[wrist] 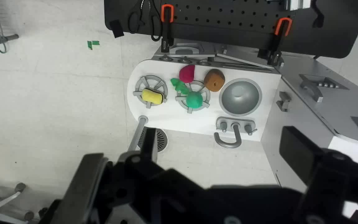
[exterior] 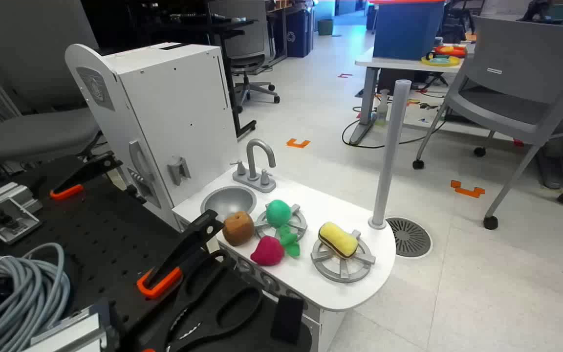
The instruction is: Turn the tap at the center
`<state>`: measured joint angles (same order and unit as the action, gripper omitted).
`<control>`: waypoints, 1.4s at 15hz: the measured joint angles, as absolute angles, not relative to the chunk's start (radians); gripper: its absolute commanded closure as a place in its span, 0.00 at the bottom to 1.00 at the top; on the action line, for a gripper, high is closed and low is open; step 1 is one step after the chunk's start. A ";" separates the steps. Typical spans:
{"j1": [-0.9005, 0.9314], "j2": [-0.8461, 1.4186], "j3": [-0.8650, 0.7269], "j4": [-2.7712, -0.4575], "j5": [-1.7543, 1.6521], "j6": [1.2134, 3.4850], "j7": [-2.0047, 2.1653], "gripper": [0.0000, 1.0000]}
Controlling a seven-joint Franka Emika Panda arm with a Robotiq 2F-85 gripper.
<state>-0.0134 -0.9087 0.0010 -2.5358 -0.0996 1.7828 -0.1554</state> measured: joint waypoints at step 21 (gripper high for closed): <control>0.012 -0.200 0.122 -2.341 -0.395 2.011 -0.111 0.00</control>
